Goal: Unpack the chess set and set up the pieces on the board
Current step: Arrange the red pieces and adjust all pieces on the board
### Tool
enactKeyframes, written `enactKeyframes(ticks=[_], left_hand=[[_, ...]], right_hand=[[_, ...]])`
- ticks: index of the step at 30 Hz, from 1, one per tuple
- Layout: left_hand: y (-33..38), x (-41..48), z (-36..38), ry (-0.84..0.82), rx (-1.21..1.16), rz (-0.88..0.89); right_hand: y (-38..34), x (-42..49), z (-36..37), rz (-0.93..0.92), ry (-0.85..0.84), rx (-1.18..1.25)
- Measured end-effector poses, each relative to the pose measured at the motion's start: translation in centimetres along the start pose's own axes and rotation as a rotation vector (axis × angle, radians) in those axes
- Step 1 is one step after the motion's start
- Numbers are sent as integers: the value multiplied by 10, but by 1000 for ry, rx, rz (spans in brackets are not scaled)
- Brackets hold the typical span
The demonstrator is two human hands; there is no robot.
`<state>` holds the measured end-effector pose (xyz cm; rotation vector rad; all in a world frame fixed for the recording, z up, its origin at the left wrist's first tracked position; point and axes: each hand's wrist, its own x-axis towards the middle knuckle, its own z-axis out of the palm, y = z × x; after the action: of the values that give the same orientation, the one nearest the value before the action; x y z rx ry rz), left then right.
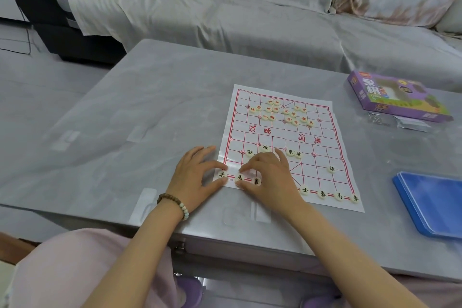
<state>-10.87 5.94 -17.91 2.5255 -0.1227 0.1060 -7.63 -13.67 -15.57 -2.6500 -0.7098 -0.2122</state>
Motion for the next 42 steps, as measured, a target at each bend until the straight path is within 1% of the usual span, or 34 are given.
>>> enactKeyframes(ticks=[8,11,15,19,21,23,27,30,32,34,37,39,42], left_hand=[[2,0,-1,22,-21,8],[2,-1,-2,27,-43,4],[4,0,-4,46,-71,-6],[18,12,-9,65,-74,-15],[30,25,-11,26,-46,-30],[40,41,-11,-49,21,-39],[52,71,-7,-189,48,-35],[51,83,-5,-259,80,-19],[48,86,-5,-247,76,-37],[47,85,-5,-199,88,-62],[45,81,-6,-142,168,-50],[43,79,-7,-164,168,-22],[39,77,-8,-199,94,-7]], right_hand=[[2,-1,1,-1,-9,18],[6,-2,0,-4,2,85],[28,0,-15,98,100,208],[58,3,-38,195,126,219],[68,1,-44,244,115,222],[73,0,-45,260,108,225],[72,1,-41,228,63,202],[71,3,-38,226,76,220],[70,4,-35,233,72,226],[69,6,-33,229,61,199],[67,5,-30,213,65,173],[66,4,-28,202,78,176],[65,5,-26,183,76,178]])
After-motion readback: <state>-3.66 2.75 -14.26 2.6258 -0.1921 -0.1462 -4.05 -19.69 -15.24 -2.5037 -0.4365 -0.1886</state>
